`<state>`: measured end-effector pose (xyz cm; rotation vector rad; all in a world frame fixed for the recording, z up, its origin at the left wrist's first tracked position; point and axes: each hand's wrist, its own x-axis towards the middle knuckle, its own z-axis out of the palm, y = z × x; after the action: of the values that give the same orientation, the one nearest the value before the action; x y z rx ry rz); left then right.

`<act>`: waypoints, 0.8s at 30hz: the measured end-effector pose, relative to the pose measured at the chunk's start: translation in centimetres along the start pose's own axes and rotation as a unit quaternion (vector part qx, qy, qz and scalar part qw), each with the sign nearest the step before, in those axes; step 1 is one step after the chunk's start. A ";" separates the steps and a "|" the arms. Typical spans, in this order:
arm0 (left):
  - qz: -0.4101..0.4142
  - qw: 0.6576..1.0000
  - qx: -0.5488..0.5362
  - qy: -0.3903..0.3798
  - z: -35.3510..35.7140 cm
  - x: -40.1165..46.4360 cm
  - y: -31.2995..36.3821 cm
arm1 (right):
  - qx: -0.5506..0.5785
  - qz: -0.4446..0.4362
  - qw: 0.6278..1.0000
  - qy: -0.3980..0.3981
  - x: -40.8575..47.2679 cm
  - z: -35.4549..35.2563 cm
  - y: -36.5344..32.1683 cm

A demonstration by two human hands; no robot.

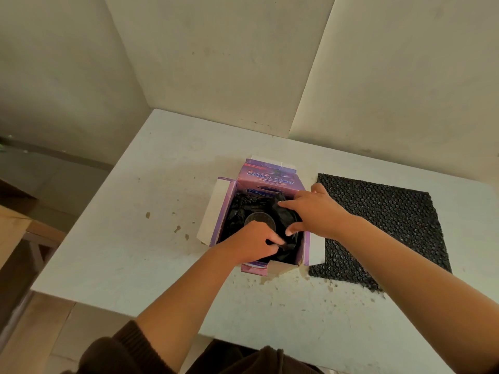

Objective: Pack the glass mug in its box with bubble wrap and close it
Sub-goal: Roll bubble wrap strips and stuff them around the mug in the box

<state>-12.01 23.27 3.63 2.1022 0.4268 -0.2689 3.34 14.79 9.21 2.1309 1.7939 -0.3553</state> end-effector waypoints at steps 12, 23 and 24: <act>0.024 0.995 0.026 0.094 -0.7 1.1 -0.8 | -0.079 0.027 0.995 -0.060 1.3 1.0 -0.7; 0.065 0.984 0.164 0.004 -0.3 3.8 -1.1 | 0.042 0.059 0.997 -0.007 -0.7 1.4 -0.3; 0.070 0.981 0.181 -0.003 -0.3 3.9 -1.2 | 0.059 0.063 0.996 0.006 -1.3 1.5 -0.3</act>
<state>-8.87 24.86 1.49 2.4738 0.2370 -0.2865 2.88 13.05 8.37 2.3179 1.6723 -0.4266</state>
